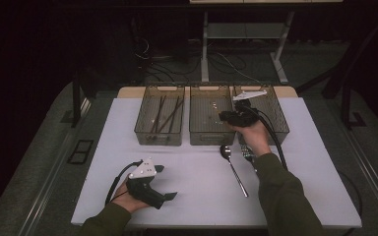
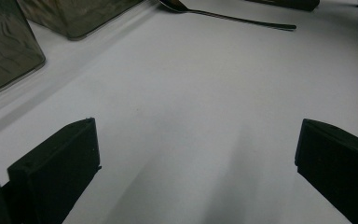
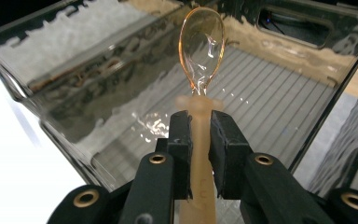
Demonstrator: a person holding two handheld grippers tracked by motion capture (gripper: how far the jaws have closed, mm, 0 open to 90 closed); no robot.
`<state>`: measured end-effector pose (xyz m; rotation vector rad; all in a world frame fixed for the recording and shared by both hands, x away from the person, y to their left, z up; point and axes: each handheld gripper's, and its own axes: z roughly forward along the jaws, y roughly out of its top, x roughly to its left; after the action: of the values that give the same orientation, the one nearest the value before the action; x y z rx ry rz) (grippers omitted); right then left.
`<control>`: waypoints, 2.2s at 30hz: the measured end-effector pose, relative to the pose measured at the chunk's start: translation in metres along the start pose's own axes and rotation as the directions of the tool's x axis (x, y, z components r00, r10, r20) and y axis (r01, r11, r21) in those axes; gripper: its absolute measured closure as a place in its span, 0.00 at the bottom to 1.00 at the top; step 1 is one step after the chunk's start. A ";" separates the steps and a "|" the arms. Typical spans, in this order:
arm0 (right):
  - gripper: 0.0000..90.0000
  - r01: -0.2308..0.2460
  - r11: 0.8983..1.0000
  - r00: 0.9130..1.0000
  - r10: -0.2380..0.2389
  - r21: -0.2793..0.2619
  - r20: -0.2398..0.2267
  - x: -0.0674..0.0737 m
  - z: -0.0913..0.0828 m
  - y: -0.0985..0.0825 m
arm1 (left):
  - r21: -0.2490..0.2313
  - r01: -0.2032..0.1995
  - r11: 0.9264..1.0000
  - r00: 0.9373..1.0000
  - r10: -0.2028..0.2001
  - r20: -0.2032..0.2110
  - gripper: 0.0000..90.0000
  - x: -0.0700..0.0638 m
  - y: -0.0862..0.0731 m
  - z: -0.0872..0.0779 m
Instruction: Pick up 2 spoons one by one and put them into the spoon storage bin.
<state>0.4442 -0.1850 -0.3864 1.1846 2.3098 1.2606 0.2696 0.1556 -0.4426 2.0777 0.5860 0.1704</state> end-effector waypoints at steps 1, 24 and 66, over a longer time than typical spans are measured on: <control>0.87 0.002 1.000 1.000 -0.002 0.009 0.000 0.000 0.002 -0.001 | 0.000 0.000 1.000 1.000 0.000 0.000 0.00 0.000 0.000 0.000; 0.53 -0.044 0.999 0.998 0.044 -0.023 -0.034 0.008 -0.033 0.002 | 0.002 0.005 1.000 1.000 -0.005 0.000 0.00 -0.001 0.000 0.000; 0.50 0.027 0.990 0.997 -0.016 0.140 -0.079 0.030 -0.041 -0.080 | 0.010 -0.004 1.000 1.000 0.004 -0.004 0.00 -0.001 0.000 0.000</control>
<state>0.3594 -0.2092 -0.4207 1.1703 2.4980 1.1721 0.2683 0.1551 -0.4422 2.0885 0.5858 0.1745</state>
